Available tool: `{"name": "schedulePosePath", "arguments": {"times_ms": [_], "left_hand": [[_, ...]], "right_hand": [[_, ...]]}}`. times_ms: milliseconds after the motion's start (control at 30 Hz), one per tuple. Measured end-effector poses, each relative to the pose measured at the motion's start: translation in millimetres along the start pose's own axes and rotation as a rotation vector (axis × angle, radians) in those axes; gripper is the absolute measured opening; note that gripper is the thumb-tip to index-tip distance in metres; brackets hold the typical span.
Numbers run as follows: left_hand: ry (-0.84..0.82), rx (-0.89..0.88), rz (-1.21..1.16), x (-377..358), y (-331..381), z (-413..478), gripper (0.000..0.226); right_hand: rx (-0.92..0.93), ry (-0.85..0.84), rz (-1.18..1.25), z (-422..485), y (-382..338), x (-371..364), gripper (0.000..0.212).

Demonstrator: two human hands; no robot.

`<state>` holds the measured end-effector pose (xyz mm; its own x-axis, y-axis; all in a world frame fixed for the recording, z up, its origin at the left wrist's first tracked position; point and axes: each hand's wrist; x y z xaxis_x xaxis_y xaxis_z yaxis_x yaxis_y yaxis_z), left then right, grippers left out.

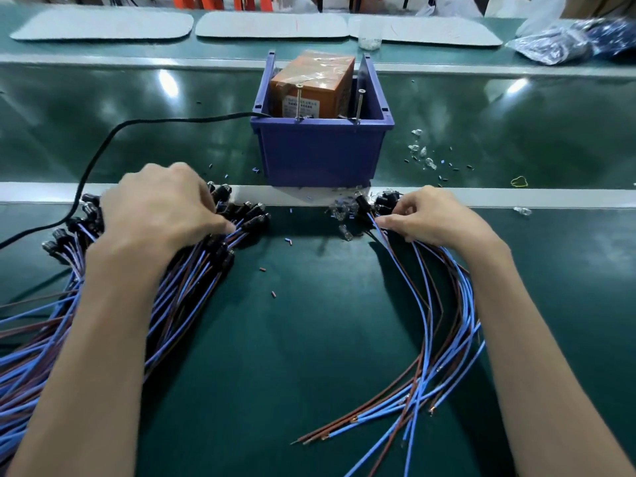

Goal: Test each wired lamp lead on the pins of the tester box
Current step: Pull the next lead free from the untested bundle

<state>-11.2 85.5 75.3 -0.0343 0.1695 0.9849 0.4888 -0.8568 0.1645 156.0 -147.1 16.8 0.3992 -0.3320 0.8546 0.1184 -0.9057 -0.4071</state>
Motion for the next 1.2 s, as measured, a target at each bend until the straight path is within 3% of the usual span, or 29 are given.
{"name": "schedulePosePath", "arguments": {"times_ms": [233,467,600,767,933,1033,1200], "left_hand": [[-0.035,-0.003,-0.020,-6,-13,9,0.025],[-0.044,-0.030,0.018,-17,-11,12,0.022],[-0.042,-0.027,0.032,-16,-10,10,0.018],[-0.053,-0.036,0.047,-16,-6,7,0.023],[-0.056,-0.049,0.037,-14,-4,6,0.021],[-0.075,-0.083,-0.009,-11,-1,4,0.020],[0.025,-0.270,-0.277,0,18,-2,0.015]], "right_hand": [[0.015,-0.082,-0.134,-6,-5,-3,0.023],[-0.112,0.091,-0.163,-4,3,6,0.016],[-0.169,0.103,-0.118,-5,6,9,0.009],[-0.222,0.176,-0.128,-8,3,7,0.016],[-0.208,0.201,-0.098,-9,3,10,0.004],[-0.057,0.119,0.043,-11,-2,16,0.010],[0.293,-0.299,0.443,-39,-34,12,0.009]]}}
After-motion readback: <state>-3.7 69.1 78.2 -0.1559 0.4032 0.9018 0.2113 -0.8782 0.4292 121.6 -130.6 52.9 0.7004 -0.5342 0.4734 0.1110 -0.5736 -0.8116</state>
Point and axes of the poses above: each hand's wrist, its own z-axis towards the middle knuckle, its own x-axis out of the back of the hand, y = z × x, and after that the axes turned 14 degrees about -x, right-handed
